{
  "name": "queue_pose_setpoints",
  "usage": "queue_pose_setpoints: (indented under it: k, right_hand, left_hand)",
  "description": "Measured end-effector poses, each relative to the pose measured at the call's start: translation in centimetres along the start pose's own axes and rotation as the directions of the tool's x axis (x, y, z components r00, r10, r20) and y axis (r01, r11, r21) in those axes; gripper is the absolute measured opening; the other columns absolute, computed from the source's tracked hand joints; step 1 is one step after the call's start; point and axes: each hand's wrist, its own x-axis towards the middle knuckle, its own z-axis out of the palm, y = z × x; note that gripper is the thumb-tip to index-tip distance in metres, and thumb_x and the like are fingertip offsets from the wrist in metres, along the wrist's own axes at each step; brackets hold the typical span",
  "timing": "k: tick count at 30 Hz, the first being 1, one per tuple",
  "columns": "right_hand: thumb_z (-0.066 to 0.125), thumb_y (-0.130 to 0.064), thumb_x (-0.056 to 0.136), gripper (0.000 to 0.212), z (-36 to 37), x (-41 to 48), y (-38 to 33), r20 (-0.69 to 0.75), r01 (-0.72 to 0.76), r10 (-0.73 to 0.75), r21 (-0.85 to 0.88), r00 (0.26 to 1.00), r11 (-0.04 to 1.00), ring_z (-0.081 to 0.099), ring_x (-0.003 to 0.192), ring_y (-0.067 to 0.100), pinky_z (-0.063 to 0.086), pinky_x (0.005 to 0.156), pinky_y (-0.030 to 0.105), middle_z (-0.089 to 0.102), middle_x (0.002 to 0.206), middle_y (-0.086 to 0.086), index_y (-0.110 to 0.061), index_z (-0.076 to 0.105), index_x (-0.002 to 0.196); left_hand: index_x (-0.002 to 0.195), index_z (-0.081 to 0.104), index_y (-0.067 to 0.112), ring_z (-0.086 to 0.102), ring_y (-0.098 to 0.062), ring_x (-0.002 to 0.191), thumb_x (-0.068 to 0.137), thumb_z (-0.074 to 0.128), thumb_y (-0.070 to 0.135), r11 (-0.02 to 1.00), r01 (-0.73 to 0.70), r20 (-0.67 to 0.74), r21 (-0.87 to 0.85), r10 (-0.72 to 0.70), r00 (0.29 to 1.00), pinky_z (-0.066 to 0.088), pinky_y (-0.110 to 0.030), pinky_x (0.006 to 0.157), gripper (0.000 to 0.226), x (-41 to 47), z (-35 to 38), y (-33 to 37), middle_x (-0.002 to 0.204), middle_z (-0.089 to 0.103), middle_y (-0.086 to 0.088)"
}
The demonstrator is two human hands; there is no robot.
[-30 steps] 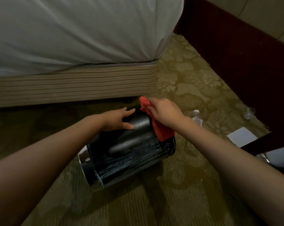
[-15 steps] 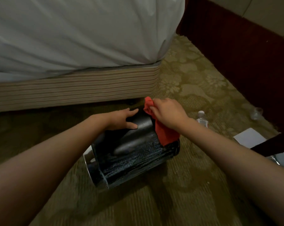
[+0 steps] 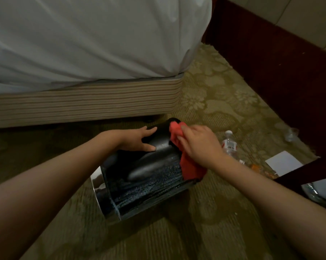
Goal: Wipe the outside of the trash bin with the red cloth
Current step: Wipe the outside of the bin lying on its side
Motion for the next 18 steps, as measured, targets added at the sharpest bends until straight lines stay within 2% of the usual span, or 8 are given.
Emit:
queue_pose_setpoints:
  k: [2,4,6,8,11,15,18]
  right_hand:
    - [0.04,-0.033,0.096,0.032,0.5,2.9,-0.5,0.098,-0.065,0.065,-0.007,0.993,0.998,0.059,0.094,0.033,0.038,0.082,0.041,0.066,0.097,0.012,-0.008,0.058,0.105]
    - [0.043,-0.031,0.096,0.031,0.9,3.2,-0.5,0.098,-0.092,0.085,0.065,0.992,0.994,0.059,0.099,0.032,0.038,0.086,0.041,0.066,0.102,0.013,-0.008,0.058,0.108]
    - [0.049,-0.028,0.093,0.035,0.8,0.6,0.0,0.019,-0.082,0.08,0.162,0.997,0.983,0.06,0.102,0.031,0.041,0.09,0.039,0.067,0.107,0.015,-0.002,0.061,0.113]
    - [0.047,-0.031,0.091,0.042,0.6,-3.3,0.6,-0.041,-0.075,0.084,0.189,0.996,0.979,0.062,0.104,0.028,0.039,0.094,0.037,0.068,0.108,0.014,0.0,0.064,0.114]
    - [0.044,-0.031,0.089,0.045,0.5,-6.8,0.7,-0.028,-0.036,0.041,0.169,0.999,0.985,0.063,0.106,0.026,0.037,0.097,0.037,0.068,0.109,0.012,0.0,0.065,0.114]
    - [0.045,-0.03,0.089,0.04,0.5,-3.5,0.2,-0.078,-0.027,0.036,0.12,0.996,0.992,0.065,0.093,0.028,0.046,0.087,0.039,0.07,0.095,0.013,0.0,0.067,0.106]
    - [0.042,-0.032,0.094,0.029,0.6,2.1,-0.3,0.068,-0.049,0.047,0.029,0.997,0.998,0.059,0.098,0.028,0.036,0.088,0.038,0.067,0.099,0.008,-0.01,0.06,0.102]
  left_hand:
    - [0.146,0.002,0.039,0.007,-0.02,0.144,0.087,0.053,0.051,1.0,-0.007,-0.01,-0.015,0.007,1.0,0.009,-0.039,0.118,0.08,0.1,0.0,-0.3,0.158,-0.003,0.0]
    - [0.146,0.004,0.039,0.007,-0.018,0.144,0.087,0.054,0.05,0.999,-0.017,-0.014,-0.039,0.017,1.0,0.007,-0.036,0.118,0.078,0.3,-0.2,-0.8,0.158,-0.001,0.001]
    - [0.146,0.007,0.04,0.008,-0.017,0.144,0.086,0.055,0.05,0.998,-0.026,0.004,-0.065,0.026,1.0,0.006,-0.034,0.118,0.077,0.4,-0.6,-1.0,0.157,0.002,0.003]
    - [0.146,0.01,0.04,0.009,-0.017,0.144,0.085,0.056,0.049,0.996,-0.029,0.018,-0.082,0.03,0.999,0.006,-0.035,0.118,0.077,0.6,-0.9,-1.0,0.157,0.005,0.004]
    - [0.146,0.01,0.04,0.01,-0.017,0.144,0.085,0.056,0.05,0.997,-0.029,0.016,-0.066,0.03,0.999,0.006,-0.038,0.118,0.077,0.5,-0.9,-0.8,0.157,0.006,0.003]
    - [0.146,0.006,0.039,0.009,-0.018,0.144,0.087,0.054,0.05,0.999,-0.029,0.001,-0.027,0.029,1.0,0.007,-0.037,0.118,0.077,0.4,-0.5,-0.7,0.157,0.003,0.001]
    - [0.147,0.007,0.037,0.007,-0.017,0.144,0.087,0.053,0.049,0.999,-0.038,-0.016,-0.036,0.037,0.999,0.007,-0.035,0.118,0.076,0.7,-0.5,-1.0,0.157,0.004,-0.001]
